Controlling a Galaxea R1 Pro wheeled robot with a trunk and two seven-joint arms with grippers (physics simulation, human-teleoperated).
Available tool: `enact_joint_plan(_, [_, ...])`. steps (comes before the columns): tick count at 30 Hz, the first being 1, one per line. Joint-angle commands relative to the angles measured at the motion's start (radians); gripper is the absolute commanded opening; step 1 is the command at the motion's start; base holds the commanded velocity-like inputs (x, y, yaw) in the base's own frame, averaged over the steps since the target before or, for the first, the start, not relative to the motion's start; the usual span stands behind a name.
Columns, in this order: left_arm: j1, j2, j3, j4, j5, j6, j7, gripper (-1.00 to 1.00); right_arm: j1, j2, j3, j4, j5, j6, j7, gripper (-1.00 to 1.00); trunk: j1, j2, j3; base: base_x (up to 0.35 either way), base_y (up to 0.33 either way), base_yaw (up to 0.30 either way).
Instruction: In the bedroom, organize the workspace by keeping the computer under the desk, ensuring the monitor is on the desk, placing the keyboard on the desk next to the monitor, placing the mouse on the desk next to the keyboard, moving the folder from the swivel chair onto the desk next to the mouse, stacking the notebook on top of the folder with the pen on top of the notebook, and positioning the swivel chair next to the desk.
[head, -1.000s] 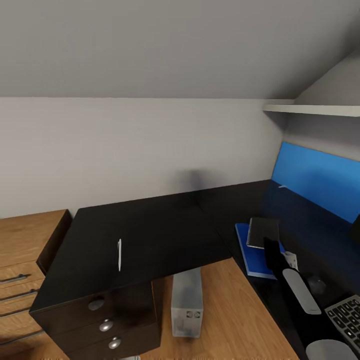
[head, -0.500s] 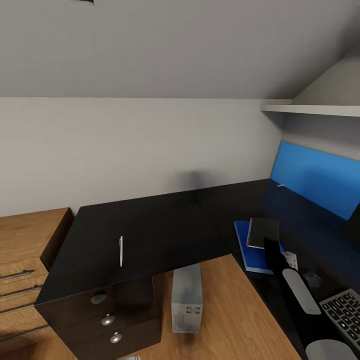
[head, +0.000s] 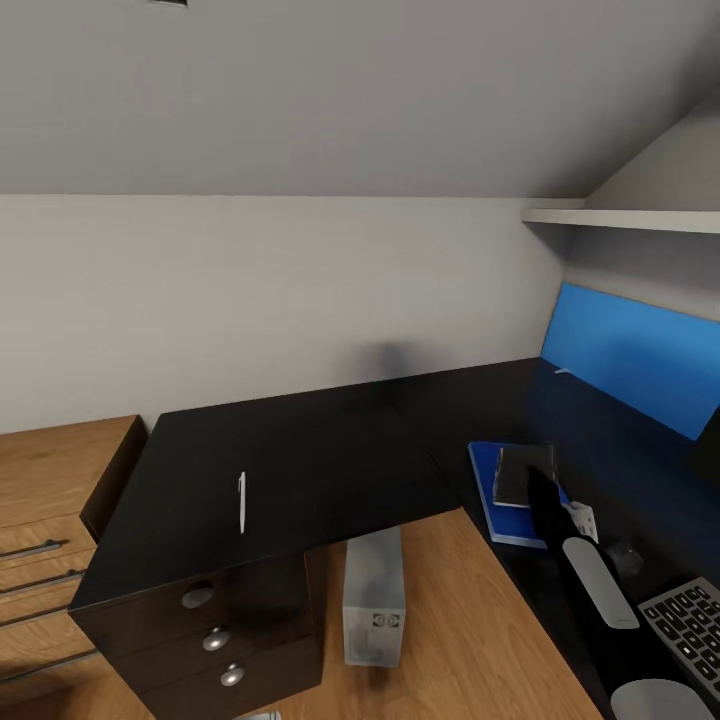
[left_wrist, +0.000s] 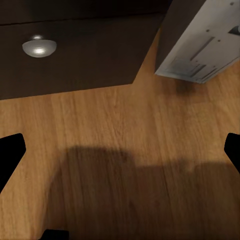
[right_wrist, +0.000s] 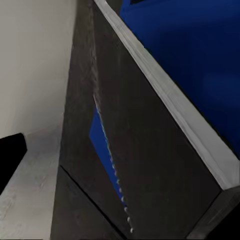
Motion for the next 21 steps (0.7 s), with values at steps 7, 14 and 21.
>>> enact_joint_plan(7, [-0.002,0.001,-0.007,-0.001,0.011,-0.009,0.006,1.0,0.0,-0.001,0.001,-0.001,-0.01,-0.004,-0.002,1.0,0.0,-0.001,-0.001,0.0,0.0,0.0])
enact_joint_plan(14, [-0.002,0.001,-0.008,-0.001,0.007,-0.01,0.006,1.0,0.0,-0.002,0.001,-0.001,-0.01,-0.003,0.0,1.0,-0.004,0.006,0.002,0.0,0.0,0.0])
enact_joint_plan(21, [-0.002,0.001,-0.007,-0.001,0.007,-0.011,0.007,1.0,0.0,-0.002,0.001,-0.001,-0.011,-0.003,0.0,1.0,-0.031,0.055,0.024,0.0,0.0,0.0])
